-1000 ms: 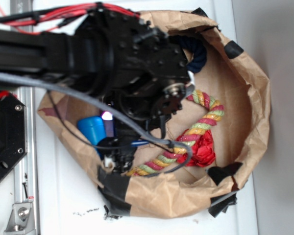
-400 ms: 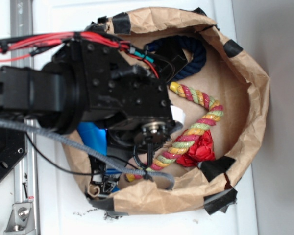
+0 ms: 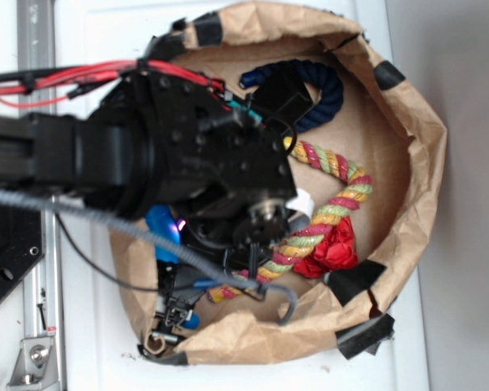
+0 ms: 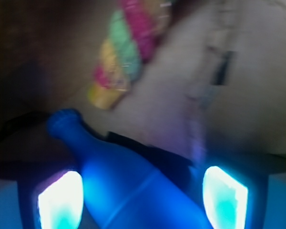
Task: Grab the blue bottle.
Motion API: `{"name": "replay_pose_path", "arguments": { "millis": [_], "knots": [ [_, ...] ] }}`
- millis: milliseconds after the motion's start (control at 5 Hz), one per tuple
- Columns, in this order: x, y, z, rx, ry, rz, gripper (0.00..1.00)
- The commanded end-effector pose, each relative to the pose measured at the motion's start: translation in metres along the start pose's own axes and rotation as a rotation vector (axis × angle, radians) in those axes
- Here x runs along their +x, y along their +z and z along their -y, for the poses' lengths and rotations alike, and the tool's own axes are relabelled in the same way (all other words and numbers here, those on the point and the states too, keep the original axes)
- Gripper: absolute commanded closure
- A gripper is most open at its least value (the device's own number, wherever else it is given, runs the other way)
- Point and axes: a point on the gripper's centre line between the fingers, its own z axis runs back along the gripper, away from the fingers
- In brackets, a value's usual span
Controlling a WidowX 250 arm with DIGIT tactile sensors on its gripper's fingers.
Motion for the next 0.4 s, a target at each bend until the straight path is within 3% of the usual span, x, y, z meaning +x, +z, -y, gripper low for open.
{"name": "replay_pose_path", "arguments": {
  "millis": [0,200],
  "knots": [
    [-0.012,-0.014,-0.015,0.179,-0.133,-0.105,0.0],
    [-0.009,-0.01,-0.029,0.312,-0.058,-0.112,0.0]
  ]
}}
